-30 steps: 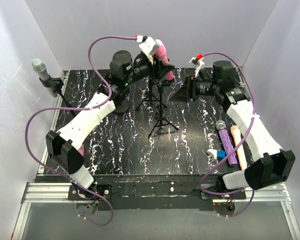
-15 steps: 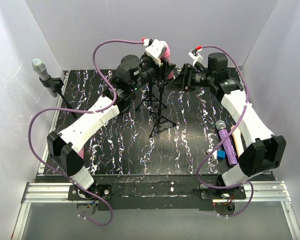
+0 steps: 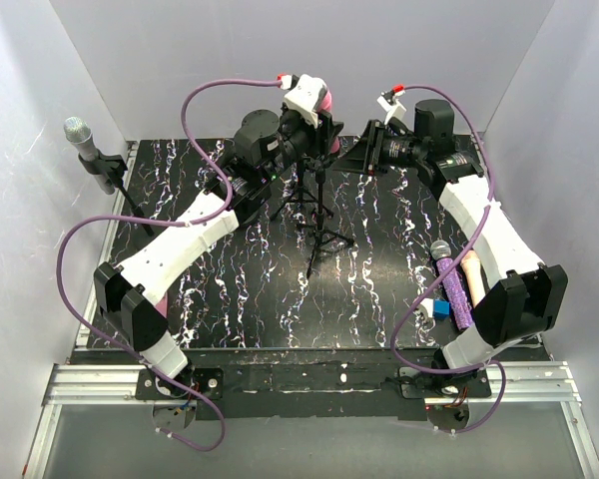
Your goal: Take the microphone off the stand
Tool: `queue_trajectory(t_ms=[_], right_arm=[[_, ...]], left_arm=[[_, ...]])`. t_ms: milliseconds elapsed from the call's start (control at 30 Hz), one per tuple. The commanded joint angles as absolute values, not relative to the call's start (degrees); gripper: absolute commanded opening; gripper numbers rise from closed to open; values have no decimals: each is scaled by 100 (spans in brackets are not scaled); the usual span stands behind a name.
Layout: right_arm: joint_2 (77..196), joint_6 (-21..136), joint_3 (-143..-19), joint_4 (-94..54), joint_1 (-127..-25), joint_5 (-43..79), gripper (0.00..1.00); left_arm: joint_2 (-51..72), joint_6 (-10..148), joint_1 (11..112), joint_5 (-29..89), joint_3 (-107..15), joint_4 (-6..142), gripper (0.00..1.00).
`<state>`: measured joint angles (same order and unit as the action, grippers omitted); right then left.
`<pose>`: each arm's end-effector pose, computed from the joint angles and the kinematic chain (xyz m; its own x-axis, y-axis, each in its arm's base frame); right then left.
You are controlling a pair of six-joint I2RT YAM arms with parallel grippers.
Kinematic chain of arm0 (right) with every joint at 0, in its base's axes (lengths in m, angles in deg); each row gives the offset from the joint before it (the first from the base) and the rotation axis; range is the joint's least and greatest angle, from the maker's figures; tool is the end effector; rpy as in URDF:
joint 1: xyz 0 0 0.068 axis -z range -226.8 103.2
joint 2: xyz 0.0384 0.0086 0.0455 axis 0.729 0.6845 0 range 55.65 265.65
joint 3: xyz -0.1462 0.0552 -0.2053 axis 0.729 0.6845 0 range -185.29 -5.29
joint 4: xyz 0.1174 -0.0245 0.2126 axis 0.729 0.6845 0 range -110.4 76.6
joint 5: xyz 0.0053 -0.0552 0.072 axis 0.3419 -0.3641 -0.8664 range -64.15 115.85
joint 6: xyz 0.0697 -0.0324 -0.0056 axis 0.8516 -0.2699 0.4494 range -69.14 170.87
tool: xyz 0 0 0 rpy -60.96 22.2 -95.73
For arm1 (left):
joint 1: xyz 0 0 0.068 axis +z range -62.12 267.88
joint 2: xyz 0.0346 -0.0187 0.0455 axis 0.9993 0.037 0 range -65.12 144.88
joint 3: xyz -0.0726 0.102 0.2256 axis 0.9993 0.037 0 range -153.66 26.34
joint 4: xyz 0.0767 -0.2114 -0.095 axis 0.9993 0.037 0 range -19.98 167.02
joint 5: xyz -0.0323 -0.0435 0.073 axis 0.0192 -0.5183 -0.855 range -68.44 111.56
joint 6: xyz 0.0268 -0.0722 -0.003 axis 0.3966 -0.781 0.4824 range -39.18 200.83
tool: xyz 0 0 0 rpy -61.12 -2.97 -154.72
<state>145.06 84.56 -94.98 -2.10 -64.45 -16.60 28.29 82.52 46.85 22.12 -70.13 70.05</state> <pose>0.3295 0.1513 0.3854 -0.7086 0.2042 -0.6754 -0.5315 0.4751 0.7013 0.2991 -0.2611 0.4411 0.0595 -0.0126 -0.9982 0.6623 0.7487 0.0300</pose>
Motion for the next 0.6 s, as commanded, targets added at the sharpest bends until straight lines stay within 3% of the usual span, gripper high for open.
queue_trajectory(t_ms=[0,200,333,400,567], right_arm=[[14591,8488,-9871,-502,-6420,-1669,34],[14714,8488,-10021,-511,-6403,-1721,33],[14750,8400,-9986,-520,-6385,-1748,24],[14767,8391,-9960,-520,-6385,-1748,23],[14838,8479,-9986,-537,-6385,-1756,38]], left_arm=[[2453,8294,4692,2068,-7052,6967,0],[2444,8285,4701,2156,-7025,6967,0],[2462,8267,4693,2156,-7034,6967,0],[2479,8267,4692,2156,-7051,6967,0],[2479,8250,4693,2349,-7060,6967,0]])
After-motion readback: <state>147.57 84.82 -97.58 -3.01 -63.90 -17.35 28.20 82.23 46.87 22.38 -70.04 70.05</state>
